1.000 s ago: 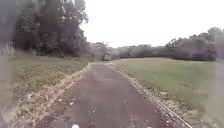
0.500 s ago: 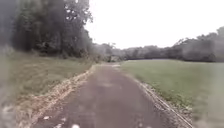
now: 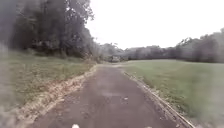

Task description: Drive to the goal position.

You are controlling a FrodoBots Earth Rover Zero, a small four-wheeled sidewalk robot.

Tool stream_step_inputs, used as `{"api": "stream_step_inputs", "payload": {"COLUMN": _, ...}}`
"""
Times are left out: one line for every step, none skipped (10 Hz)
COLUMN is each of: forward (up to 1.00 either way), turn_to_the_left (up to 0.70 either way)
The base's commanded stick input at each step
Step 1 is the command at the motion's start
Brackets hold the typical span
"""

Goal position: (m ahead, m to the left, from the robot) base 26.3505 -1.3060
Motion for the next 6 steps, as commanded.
{"api": "stream_step_inputs", "payload": {"forward": 1.00, "turn_to_the_left": -0.04}}
{"api": "stream_step_inputs", "payload": {"forward": 1.00, "turn_to_the_left": -0.03}}
{"api": "stream_step_inputs", "payload": {"forward": 1.00, "turn_to_the_left": -0.03}}
{"api": "stream_step_inputs", "payload": {"forward": 1.00, "turn_to_the_left": -0.03}}
{"api": "stream_step_inputs", "payload": {"forward": 1.00, "turn_to_the_left": -0.03}}
{"api": "stream_step_inputs", "payload": {"forward": 1.00, "turn_to_the_left": -0.03}}
